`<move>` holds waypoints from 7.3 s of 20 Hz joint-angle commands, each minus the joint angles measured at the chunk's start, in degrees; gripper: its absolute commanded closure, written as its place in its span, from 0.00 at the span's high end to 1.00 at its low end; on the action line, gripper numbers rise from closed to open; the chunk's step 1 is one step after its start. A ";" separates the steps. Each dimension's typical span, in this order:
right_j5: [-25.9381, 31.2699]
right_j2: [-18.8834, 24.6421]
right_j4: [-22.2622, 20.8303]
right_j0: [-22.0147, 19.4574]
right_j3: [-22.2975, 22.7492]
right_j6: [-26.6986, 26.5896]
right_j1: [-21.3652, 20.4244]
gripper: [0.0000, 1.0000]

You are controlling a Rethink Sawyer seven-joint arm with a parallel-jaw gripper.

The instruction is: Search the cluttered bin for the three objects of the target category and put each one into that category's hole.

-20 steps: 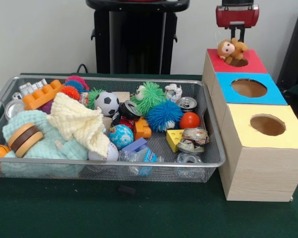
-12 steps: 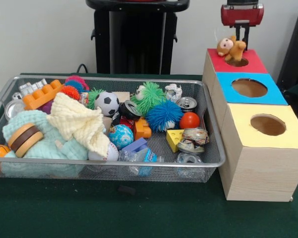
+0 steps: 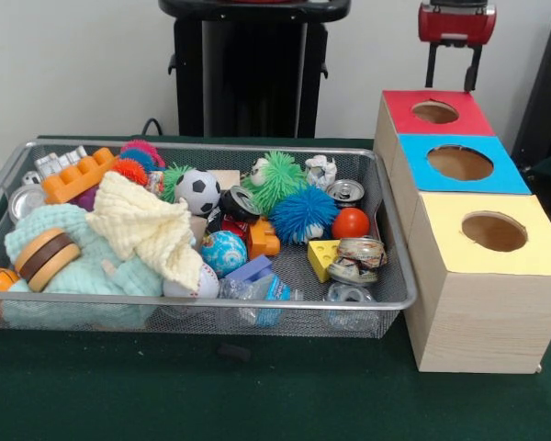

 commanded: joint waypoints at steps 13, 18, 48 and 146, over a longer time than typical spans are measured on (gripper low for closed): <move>27.29 -14.06 -2.73 0.86 -18.40 5.04 -4.95 1.00; 26.19 -11.53 -8.04 -6.65 -21.97 -1.00 -3.86 1.00; 30.53 -2.59 -23.26 -26.08 -26.35 -6.50 -4.74 1.00; 37.68 25.79 -62.60 -60.44 -50.05 -9.88 22.29 1.00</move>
